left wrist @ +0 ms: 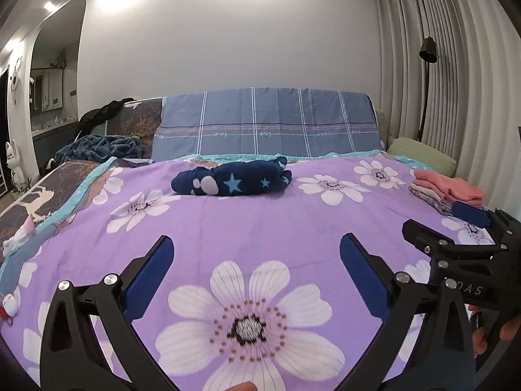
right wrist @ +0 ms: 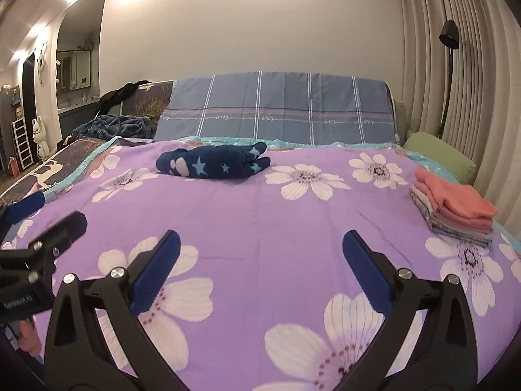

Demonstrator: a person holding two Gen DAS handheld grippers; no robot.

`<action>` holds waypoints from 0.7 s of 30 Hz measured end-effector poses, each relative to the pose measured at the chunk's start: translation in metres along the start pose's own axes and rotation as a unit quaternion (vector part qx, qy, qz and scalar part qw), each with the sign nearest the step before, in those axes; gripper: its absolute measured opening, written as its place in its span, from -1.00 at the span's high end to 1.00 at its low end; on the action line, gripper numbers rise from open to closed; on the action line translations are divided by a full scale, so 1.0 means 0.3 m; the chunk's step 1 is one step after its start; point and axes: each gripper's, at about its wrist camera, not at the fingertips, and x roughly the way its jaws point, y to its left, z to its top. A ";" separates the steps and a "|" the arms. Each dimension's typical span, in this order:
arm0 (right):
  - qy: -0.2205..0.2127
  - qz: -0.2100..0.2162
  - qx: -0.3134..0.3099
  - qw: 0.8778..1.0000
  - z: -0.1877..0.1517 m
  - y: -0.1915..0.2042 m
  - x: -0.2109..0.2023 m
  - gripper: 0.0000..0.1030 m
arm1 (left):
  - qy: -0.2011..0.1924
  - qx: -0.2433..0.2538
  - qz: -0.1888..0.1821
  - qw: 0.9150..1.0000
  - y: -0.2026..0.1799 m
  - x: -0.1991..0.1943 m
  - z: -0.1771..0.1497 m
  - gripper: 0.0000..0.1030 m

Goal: Fold small clothes

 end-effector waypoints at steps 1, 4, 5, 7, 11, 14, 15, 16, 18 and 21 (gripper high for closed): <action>0.000 -0.001 -0.002 1.000 -0.005 0.005 -0.013 -0.96 | -0.002 -0.003 0.002 1.000 0.001 -0.021 -0.009 -0.97; -0.006 -0.002 -0.006 1.000 -0.010 0.022 -0.053 -0.96 | -0.007 -0.008 0.005 1.000 0.012 -0.062 -0.012 -0.97; -0.008 -0.002 -0.006 1.000 -0.009 0.026 -0.064 -0.96 | -0.007 -0.006 0.007 1.000 0.012 -0.072 -0.012 -0.97; -0.014 0.000 -0.004 1.000 -0.009 0.035 -0.091 -0.96 | -0.009 -0.001 0.015 1.000 0.009 -0.094 -0.013 -0.97; -0.018 0.003 -0.005 1.000 -0.016 0.049 -0.113 -0.96 | -0.013 0.006 0.026 1.000 0.003 -0.125 -0.014 -0.97; -0.013 0.000 -0.010 1.000 -0.033 0.057 -0.118 -0.96 | -0.004 0.007 0.025 1.000 -0.002 -0.123 -0.020 -0.97; -0.011 -0.002 -0.011 1.000 -0.040 0.056 -0.118 -0.96 | 0.000 0.009 0.026 1.000 -0.006 -0.119 -0.023 -0.97; -0.010 -0.005 -0.011 1.000 -0.044 0.053 -0.117 -0.96 | 0.001 0.011 0.026 1.000 -0.011 -0.116 -0.027 -0.97; -0.005 -0.011 -0.008 1.000 -0.053 0.042 -0.114 -0.96 | 0.004 0.016 0.027 1.000 -0.022 -0.109 -0.033 -0.97; 0.002 -0.013 0.000 1.000 -0.061 0.028 -0.109 -0.96 | 0.011 0.019 0.024 0.999 -0.035 -0.098 -0.042 -0.97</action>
